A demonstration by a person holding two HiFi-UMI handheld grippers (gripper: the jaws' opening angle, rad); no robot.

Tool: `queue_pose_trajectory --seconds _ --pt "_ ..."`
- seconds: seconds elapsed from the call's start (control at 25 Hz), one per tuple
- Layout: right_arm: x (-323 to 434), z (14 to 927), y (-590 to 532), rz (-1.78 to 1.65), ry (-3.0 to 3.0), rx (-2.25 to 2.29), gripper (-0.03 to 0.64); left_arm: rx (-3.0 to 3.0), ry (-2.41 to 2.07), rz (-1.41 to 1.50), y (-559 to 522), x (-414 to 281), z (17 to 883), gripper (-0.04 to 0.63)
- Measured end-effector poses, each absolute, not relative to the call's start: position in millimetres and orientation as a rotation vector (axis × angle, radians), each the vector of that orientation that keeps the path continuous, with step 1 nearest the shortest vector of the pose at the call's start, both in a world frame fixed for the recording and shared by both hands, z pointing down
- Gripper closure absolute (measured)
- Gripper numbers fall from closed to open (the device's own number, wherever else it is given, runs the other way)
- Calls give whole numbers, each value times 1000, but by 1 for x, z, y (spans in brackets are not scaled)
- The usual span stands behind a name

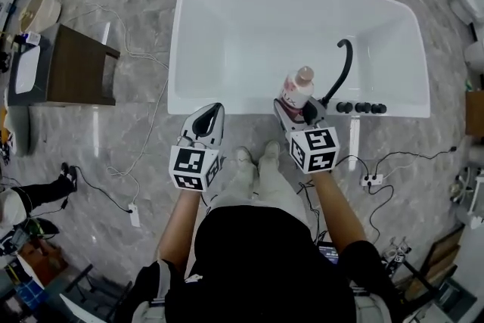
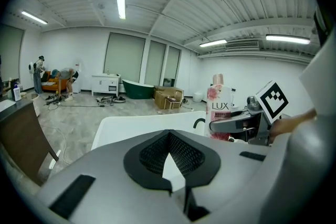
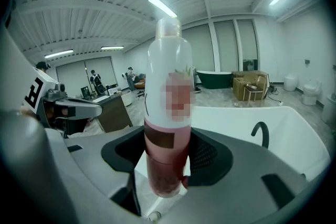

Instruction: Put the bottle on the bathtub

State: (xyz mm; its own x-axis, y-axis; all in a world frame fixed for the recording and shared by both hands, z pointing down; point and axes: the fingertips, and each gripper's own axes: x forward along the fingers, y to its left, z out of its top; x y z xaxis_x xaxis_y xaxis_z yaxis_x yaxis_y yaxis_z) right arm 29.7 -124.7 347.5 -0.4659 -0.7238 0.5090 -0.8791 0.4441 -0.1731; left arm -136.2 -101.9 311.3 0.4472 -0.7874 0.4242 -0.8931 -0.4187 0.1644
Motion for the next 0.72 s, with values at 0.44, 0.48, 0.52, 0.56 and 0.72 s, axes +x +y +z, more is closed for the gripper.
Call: queue_pose_trajectory --seconds 0.44,0.48,0.52,0.56,0.72 --pt "37 426 -127 685 -2273 1341 364 2250 -1359 448 -102 -126 393 583" --pt "37 433 -127 693 -2265 1342 364 2243 -1355 448 -101 -128 400 583" --pt "37 440 -126 703 -2256 1345 364 2235 -1355 448 -102 -130 407 583" --pt "38 447 -126 713 -2245 1349 364 2224 -1359 449 -102 -133 414 583" --pt "43 478 -120 749 -2207 1364 364 2183 -1367 458 -105 -141 447 583"
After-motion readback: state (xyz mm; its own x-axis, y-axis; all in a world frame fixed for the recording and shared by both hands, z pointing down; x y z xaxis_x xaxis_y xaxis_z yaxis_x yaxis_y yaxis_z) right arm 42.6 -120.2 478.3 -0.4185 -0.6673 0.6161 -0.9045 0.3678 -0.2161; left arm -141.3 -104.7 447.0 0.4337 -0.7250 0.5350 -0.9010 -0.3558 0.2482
